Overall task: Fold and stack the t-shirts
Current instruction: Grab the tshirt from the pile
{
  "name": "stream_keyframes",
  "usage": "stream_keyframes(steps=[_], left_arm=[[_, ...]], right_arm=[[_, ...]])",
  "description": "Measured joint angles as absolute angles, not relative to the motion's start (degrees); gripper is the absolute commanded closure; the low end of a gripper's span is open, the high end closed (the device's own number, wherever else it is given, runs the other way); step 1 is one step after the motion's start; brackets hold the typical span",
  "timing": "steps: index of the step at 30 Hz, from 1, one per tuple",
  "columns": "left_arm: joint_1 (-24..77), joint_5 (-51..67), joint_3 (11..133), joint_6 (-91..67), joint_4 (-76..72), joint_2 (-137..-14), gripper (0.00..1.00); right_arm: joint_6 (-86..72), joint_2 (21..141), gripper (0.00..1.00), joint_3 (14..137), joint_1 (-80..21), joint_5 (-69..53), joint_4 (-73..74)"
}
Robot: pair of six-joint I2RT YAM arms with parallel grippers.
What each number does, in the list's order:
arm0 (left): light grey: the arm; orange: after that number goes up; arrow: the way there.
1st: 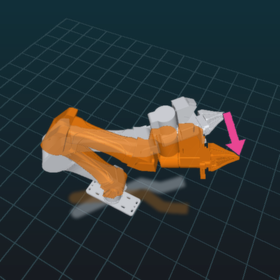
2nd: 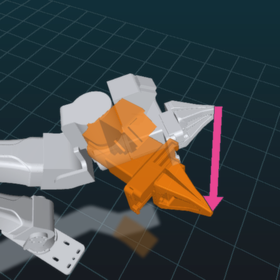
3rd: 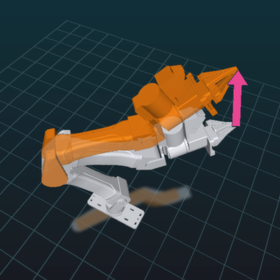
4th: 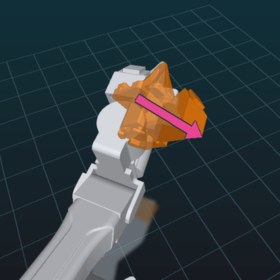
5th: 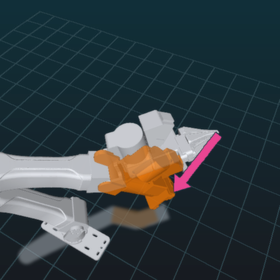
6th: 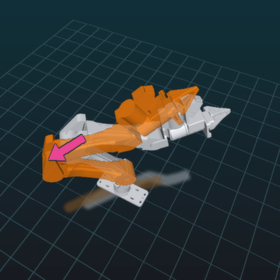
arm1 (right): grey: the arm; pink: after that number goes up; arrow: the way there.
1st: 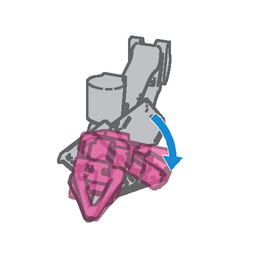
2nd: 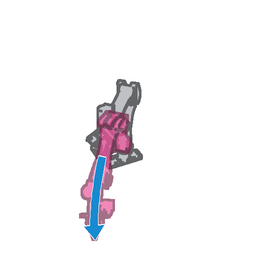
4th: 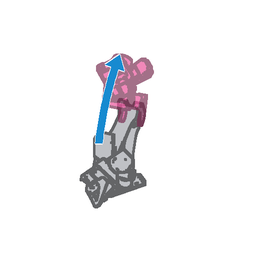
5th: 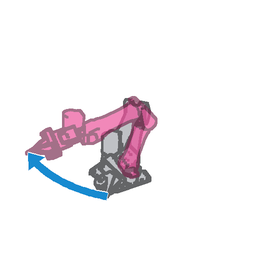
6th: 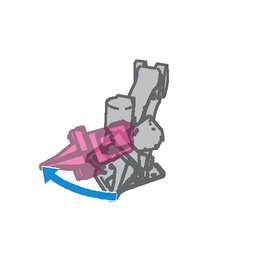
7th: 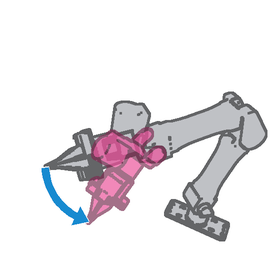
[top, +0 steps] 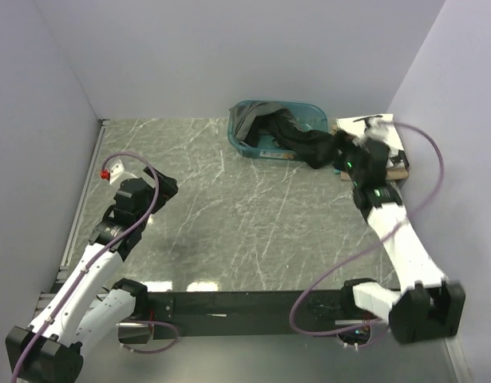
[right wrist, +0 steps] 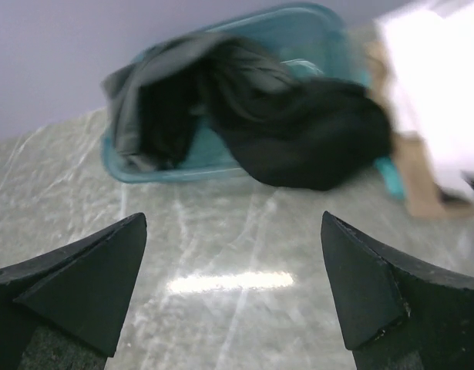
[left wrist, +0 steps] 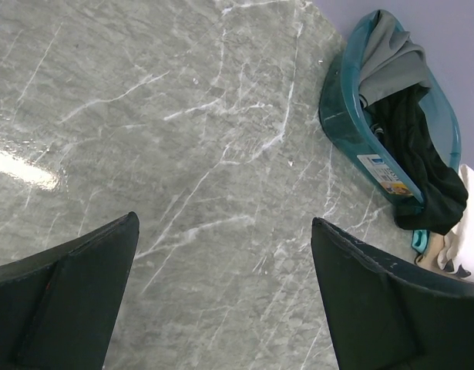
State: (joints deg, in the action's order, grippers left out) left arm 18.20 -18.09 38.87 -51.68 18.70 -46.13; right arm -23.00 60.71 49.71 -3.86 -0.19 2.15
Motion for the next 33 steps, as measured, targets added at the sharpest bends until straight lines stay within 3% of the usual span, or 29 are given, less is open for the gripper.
stream_keyframes(steps=[5,15,19,26,29,33], left_arm=[[18.2,-18.3,38.2,-51.2,18.5,-45.4,0.00],[18.2,-15.9,35.3,-48.6,14.9,-44.8,0.01],[18.2,-15.2,34.0,-47.5,13.0,-43.1,0.00],[18.2,-14.9,31.8,-47.4,10.0,-40.2,0.01],[18.2,-15.3,31.8,-47.4,10.0,-40.7,0.00],[18.2,-15.3,31.8,-47.1,10.0,-42.4,0.01]], right_arm=[[-15.8,81.8,0.00,73.0,-12.6,1.3,7.9],[-3.2,123.5,0.00,119.1,-14.3,9.9,26.2],[0.8,132.6,0.00,127.2,-14.3,11.9,29.8],[2.5,136.0,0.06,125.0,-13.3,11.2,31.5],[2.6,136.5,0.20,125.0,-12.1,9.0,31.6],[3.6,137.8,0.64,125.0,-11.1,5.4,31.9]])
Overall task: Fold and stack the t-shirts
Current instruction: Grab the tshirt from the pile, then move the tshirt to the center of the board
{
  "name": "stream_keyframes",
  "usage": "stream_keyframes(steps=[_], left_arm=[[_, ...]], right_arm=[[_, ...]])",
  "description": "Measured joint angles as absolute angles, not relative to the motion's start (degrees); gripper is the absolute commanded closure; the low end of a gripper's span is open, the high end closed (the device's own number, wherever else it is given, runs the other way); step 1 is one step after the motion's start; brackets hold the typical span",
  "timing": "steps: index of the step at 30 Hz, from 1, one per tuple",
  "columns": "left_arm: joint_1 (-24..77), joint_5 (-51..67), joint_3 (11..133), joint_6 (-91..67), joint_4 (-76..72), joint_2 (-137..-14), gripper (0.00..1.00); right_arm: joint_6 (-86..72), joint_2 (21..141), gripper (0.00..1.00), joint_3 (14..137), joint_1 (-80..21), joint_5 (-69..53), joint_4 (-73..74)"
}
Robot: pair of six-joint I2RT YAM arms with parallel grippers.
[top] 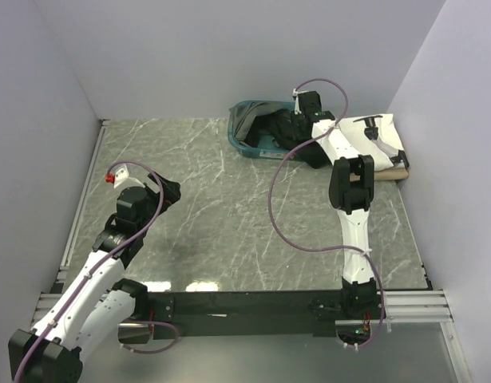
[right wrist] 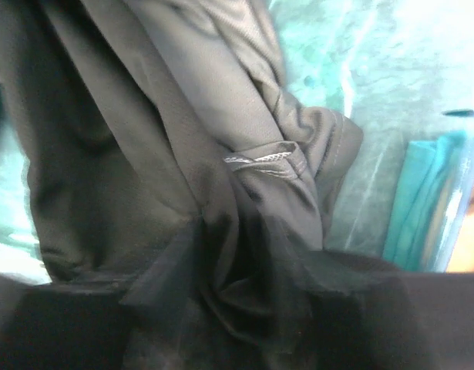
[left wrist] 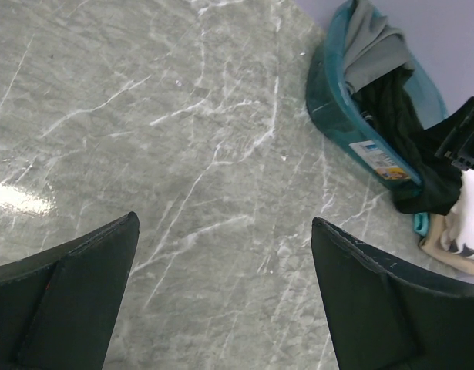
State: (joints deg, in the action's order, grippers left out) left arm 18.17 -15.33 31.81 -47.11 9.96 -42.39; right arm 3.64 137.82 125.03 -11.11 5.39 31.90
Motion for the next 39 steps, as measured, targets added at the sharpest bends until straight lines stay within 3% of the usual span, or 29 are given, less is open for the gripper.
stream_keyframes(steps=[1,5,15,28,39], left_arm=[[18.2,-15.4,31.8,-47.0,10.0,-43.0,0.01],[18.2,-15.3,31.8,-46.7,10.5,-44.1,0.01],[18.2,-13.4,31.8,-44.6,9.6,-44.0,0.01],[18.2,-13.4,31.8,-44.6,9.2,-41.3,0.01],[18.2,-13.4,31.8,-44.8,9.3,-38.2,0.00]], right_arm=[[3.7,138.1,0.80,125.0,-11.0,4.8,32.0],[4.0,139.1,1.00,125.0,-11.0,4.3,32.5],[3.4,136.1,1.00,125.6,-11.1,2.8,32.8],[-1.1,102.3,1.00,122.6,-14.5,-5.9,26.2],[0.1,89.1,1.00,122.8,-26.9,-8.3,23.4]])
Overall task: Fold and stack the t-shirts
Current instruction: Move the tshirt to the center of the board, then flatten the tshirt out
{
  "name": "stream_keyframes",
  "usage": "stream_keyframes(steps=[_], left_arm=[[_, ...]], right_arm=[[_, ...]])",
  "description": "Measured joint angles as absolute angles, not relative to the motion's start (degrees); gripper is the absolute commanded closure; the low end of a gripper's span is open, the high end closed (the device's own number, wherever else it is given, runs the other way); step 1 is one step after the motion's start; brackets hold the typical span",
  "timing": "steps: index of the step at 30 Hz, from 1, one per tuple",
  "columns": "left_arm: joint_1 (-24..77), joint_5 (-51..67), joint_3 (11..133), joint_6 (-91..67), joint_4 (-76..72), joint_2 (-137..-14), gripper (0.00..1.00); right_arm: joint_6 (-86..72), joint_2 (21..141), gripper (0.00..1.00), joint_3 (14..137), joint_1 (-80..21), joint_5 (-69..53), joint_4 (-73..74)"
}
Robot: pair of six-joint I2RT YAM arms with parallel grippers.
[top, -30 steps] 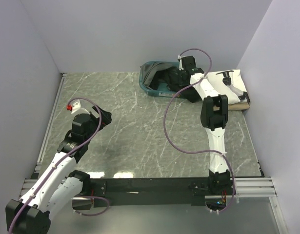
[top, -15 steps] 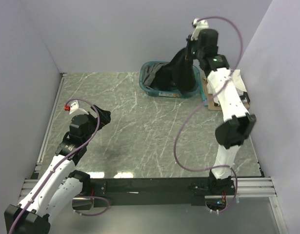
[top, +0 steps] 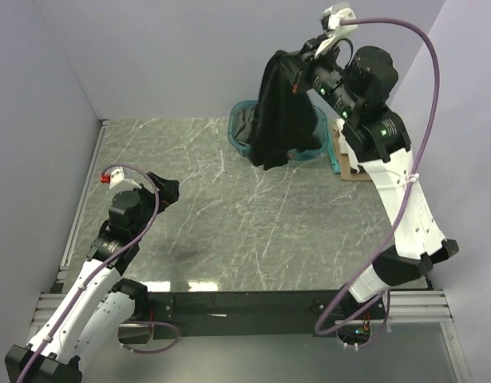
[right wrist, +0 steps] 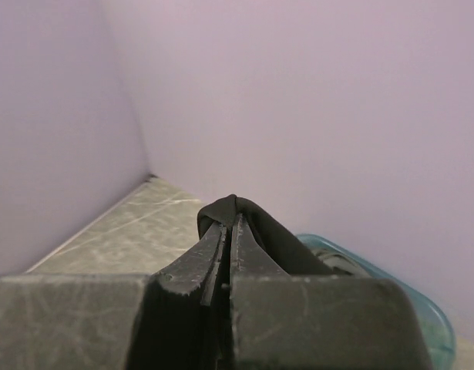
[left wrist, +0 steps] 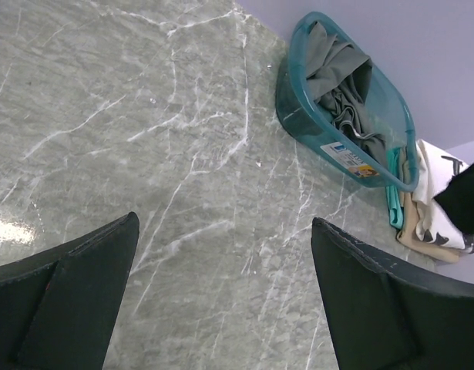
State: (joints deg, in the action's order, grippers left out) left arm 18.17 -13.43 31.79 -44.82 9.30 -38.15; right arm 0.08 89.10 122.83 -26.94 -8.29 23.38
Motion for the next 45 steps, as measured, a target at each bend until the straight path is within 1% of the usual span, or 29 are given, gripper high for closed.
stream_keyframes(steps=[5,10,14,16,17,19,20,21,22,23,27,30,32,34,37,39,42,45], left_arm=[[18.2,-14.3,31.8,-45.8,10.0,-37.5,0.01],[18.2,-17.7,31.8,-48.1,13.1,-37.2,0.01],[18.2,-20.7,31.9,-51.8,16.8,-36.8,0.00],[18.2,-21.5,32.0,-53.6,18.5,-36.6,0.01],[18.2,-21.9,32.1,-54.7,19.6,-36.6,0.01],[18.2,-22.2,32.2,-56.1,20.7,-36.6,0.01],[18.2,-22.1,32.2,-56.9,21.4,-36.8,0.01],[18.2,-22.0,32.2,-57.3,21.9,-37.0,0.01],[18.2,-21.7,32.2,-57.9,22.3,-37.5,0.01],[18.2,-21.0,32.2,-58.4,22.5,-38.1,0.01],[18.2,-18.2,32.2,-59.5,23.6,-41.3,0.01],[18.2,-14.4,32.1,-59.4,23.5,-44.6,0.01],[18.7,-11.7,31.9,-59.3,22.7,-46.3,0.01],[20.6,-9.5,31.1,-59.3,21.1,-47.8,0.01],[26.5,-8.0,30.1,-59.9,19.2,-49.6,0.00],[30.7,-6.8,29.1,-60.8,17.2,-50.5,0.01],[36.1,-5.4,27.5,-61.5,14.0,-52.6,0.01],[42.2,-5.4,27.2,-62.5,12.6,-56.1,0.03]], right_arm=[[1.5,86.3,1.00,121.6,-35.5,-6.8,24.8],[1.5,86.0,1.00,120.0,-41.6,-3.8,28.1],[-1.8,85.8,1.00,112.9,-42.6,0.5,30.3],[-4.3,86.0,0.95,107.3,-42.6,2.4,30.7],[-5.4,86.3,0.88,104.7,-42.6,3.2,30.9],[-8.0,88.5,0.77,99.8,-42.6,4.7,31.8],[-8.8,90.2,0.48,98.7,-42.6,5.4,32.3],[-10.5,93.4,0.29,98.0,-42.5,6.5,33.4],[-11.2,96.0,0.16,98.1,-42.5,7.8,34.2],[-12.1,99.5,0.14,98.3,-42.6,9.3,35.0],[-14.9,109.8,0.11,98.3,-42.6,18.0,39.8],[-16.4,109.5,0.09,93.3,-42.5,23.1,40.2],[-17.3,105.8,0.09,88.0,-42.3,24.3,38.3],[-18.5,99.2,0.08,81.1,-41.6,24.3,34.7],[-20.4,88.4,0.08,72.2,-39.5,23.2,28.6],[-22.3,81.2,0.07,66.9,-36.6,21.2,24.8],[-25.9,73.0,0.07,58.7,-29.4,15.7,18.5],[-28.8,69.2,0.07,51.0,-22.6,10.7,14.8]])
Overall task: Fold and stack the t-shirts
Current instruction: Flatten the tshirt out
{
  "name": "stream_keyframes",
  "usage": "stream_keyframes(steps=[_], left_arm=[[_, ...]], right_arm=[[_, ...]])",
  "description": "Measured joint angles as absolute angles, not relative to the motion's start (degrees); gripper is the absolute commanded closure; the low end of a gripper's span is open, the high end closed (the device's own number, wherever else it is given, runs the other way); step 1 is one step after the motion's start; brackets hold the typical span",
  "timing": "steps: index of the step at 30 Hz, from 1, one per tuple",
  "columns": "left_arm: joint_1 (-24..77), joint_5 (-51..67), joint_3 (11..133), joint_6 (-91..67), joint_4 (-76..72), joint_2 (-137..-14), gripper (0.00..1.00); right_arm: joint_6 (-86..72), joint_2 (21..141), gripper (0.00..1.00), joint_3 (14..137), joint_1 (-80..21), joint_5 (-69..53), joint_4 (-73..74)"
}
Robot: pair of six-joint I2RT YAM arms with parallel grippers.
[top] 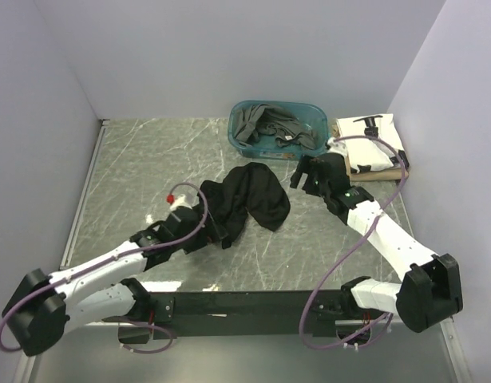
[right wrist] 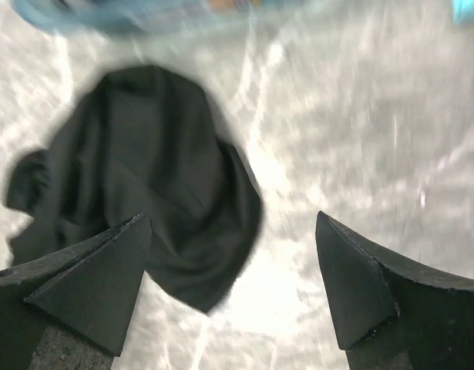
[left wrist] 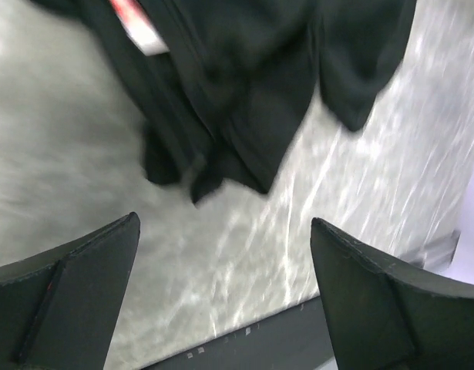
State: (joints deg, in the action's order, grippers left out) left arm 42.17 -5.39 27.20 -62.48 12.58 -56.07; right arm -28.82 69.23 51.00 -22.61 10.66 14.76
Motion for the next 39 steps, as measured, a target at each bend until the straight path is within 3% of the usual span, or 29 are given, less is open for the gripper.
stream_keyframes(steps=[6,13,24,26,29,30,39], left_arm=[[50.9,-6.9,28.3,-64.4,8.8,-65.5,0.11],[52.0,-11.6,34.0,-65.9,8.6,-76.8,0.24],[52.1,-16.1,37.3,-68.4,9.8,-81.7,0.46],[52.1,-16.5,38.2,-68.6,10.3,-82.9,0.52],[52.1,-16.7,39.0,-69.0,10.7,-83.8,0.83],[52.2,-16.8,39.1,-69.0,10.7,-83.9,0.99],[52.2,-17.9,39.3,-68.8,11.9,-83.4,0.99]], right_arm=[[-30.5,68.5,0.07,45.1,-20.7,5.1,14.2],[-30.6,64.9,0.08,45.0,-20.7,4.3,13.6],[-30.4,63.7,0.08,45.0,-20.6,4.4,13.3],[-30.4,63.7,0.08,45.0,-20.6,4.4,13.3],[-30.4,63.7,0.09,45.0,-20.6,4.4,13.3],[-30.4,63.7,0.09,44.9,-20.6,4.4,13.3],[-29.3,64.5,0.12,44.1,-20.9,-0.4,11.7]])
